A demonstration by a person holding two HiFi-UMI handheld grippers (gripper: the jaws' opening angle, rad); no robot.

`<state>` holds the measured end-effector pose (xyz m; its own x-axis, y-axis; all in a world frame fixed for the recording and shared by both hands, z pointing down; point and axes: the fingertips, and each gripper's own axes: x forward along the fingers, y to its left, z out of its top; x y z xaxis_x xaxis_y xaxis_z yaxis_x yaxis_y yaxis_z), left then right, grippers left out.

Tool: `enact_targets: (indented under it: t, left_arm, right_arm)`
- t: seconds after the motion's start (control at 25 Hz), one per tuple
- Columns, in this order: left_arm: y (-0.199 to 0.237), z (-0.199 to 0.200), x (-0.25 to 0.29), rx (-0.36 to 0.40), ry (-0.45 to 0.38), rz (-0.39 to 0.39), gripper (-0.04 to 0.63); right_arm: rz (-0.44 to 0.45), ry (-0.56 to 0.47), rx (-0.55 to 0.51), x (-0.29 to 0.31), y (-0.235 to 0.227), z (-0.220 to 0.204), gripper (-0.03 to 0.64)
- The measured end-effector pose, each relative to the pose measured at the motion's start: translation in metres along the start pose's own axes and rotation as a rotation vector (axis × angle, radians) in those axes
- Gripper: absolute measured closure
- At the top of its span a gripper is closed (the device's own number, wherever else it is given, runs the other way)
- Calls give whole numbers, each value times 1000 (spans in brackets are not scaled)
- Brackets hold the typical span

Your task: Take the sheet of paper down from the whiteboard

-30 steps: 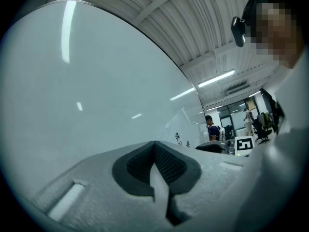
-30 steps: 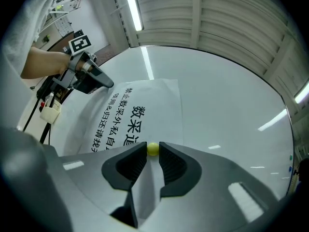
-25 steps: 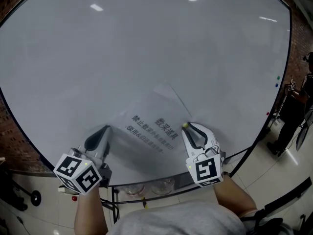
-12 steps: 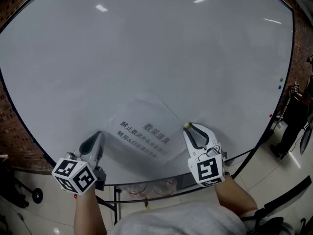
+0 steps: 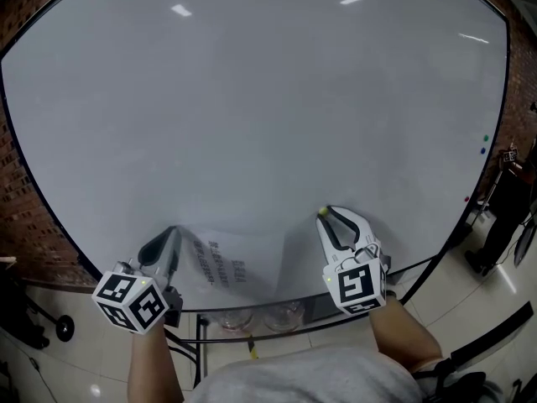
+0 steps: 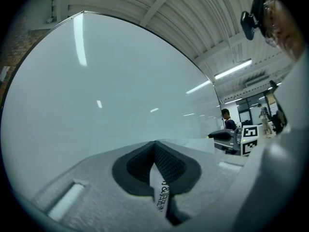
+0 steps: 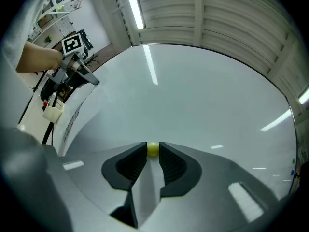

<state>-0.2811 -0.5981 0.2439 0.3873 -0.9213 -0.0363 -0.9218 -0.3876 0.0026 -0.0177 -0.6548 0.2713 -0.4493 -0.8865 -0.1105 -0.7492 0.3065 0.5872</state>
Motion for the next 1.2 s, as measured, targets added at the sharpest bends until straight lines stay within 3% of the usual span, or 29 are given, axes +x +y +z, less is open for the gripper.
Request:
enact_targets:
  t: [0.32,0.6,0.92,1.2]
  left_arm:
    - [-16,-9,-10,-19,22,1,594]
    - [-58,-52,-39,-61,76,-18,594]
    - [-182,-111,-134,-99,215,-38,594]
    - [-265,-165,-213,-196,298,-108,594]
  right_arm:
    - [18,-27,37,-12,-6,11,492]
    - [144,61,126,-59,35,-19,582]
    - [294,147,288,-191,78,-48,615]
    - [279,235,329,-316,97,-71,615]
